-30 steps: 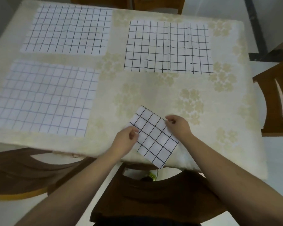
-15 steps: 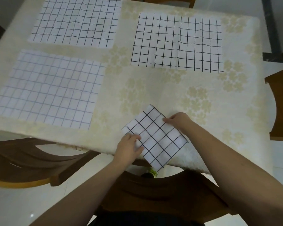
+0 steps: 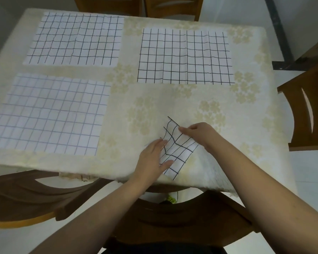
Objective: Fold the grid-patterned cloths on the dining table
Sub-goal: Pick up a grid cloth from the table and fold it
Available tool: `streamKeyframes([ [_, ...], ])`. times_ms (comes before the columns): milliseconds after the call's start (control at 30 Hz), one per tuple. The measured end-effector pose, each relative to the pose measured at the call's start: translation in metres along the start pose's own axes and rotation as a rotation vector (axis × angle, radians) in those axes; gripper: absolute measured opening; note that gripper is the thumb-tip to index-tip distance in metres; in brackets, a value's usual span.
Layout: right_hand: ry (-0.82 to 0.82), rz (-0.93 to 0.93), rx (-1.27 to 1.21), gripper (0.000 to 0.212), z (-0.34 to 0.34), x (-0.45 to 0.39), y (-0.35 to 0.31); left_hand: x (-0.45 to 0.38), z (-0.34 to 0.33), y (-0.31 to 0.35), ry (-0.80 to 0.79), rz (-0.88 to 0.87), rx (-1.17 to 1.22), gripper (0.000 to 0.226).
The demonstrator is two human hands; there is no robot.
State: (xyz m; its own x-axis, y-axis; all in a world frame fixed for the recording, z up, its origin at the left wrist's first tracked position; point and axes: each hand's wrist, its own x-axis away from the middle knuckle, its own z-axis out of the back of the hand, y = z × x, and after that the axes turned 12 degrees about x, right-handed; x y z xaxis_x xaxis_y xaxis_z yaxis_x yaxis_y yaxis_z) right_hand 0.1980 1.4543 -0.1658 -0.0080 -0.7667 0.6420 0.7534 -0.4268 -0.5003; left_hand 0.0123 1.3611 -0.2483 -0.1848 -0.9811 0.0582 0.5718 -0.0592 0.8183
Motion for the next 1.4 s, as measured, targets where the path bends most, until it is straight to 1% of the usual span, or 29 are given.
streamKeyframes([
  [67,0.015,0.019,-0.013,0.054,0.004,0.008,-0.005,-0.005,0.001,0.012,-0.001,0.008,0.039,0.065],
  [133,0.039,0.059,-0.021,0.050,0.009,0.017,-0.009,-0.008,0.002,0.024,-0.033,0.081,0.108,0.062],
  [233,0.093,0.115,-0.007,0.049,0.014,0.029,-0.015,-0.011,0.003,0.031,-0.062,0.175,0.144,0.046],
  [333,0.192,0.127,-0.008,0.054,0.019,0.036,-0.015,-0.014,0.010,0.034,-0.044,0.149,0.088,0.028],
  [400,0.276,0.112,-0.018,0.052,0.022,0.038,-0.009,-0.020,0.020,0.038,-0.008,0.121,0.054,0.024],
  [500,0.307,0.060,-0.091,0.045,0.023,0.039,0.004,-0.031,0.038,0.041,0.085,0.045,-0.080,0.027],
  [567,0.279,0.023,-0.158,0.045,0.019,0.038,0.015,-0.037,0.046,0.039,0.168,-0.094,-0.188,0.033],
  [600,0.265,0.003,-0.178,0.045,0.016,0.037,0.021,-0.038,0.046,0.034,0.164,-0.186,-0.229,0.036],
  [667,0.239,-0.032,-0.186,0.044,0.007,0.035,0.033,-0.038,0.041,0.018,0.069,-0.332,-0.356,0.038],
  [733,0.200,-0.067,-0.172,0.041,-0.004,0.032,0.045,-0.029,0.028,-0.003,-0.086,-0.348,-0.516,0.036],
  [800,0.147,-0.105,-0.176,0.036,-0.016,0.030,0.054,-0.010,0.013,-0.023,-0.231,-0.272,-0.625,0.035],
  [833,0.123,-0.119,-0.172,0.035,-0.021,0.029,0.058,0.000,0.008,-0.031,-0.276,-0.222,-0.643,0.036],
  [900,0.099,-0.125,-0.142,0.033,-0.033,0.025,0.066,0.016,0.001,-0.042,-0.293,-0.143,-0.589,0.034],
  [967,0.100,-0.122,-0.128,0.034,-0.045,0.022,0.069,0.022,0.002,-0.049,-0.231,-0.057,-0.492,0.041],
  [1067,0.079,-0.125,-0.127,0.045,-0.062,0.021,0.067,0.024,0.007,-0.053,-0.040,0.071,-0.309,0.042],
  [1133,0.066,-0.131,-0.145,0.049,-0.072,0.019,0.065,0.020,0.012,-0.051,0.043,0.219,-0.137,0.043],
  [1233,0.081,-0.161,-0.188,0.050,-0.080,0.013,0.061,0.005,0.023,-0.047,0.171,0.446,0.076,0.044],
  [1300,0.088,-0.198,-0.209,0.051,-0.084,0.005,0.058,-0.005,0.030,-0.046,0.208,0.599,0.177,0.042],
  [1400,0.079,-0.243,-0.246,0.056,-0.089,-0.005,0.053,-0.016,0.034,-0.045,0.188,0.768,0.294,0.045],
])
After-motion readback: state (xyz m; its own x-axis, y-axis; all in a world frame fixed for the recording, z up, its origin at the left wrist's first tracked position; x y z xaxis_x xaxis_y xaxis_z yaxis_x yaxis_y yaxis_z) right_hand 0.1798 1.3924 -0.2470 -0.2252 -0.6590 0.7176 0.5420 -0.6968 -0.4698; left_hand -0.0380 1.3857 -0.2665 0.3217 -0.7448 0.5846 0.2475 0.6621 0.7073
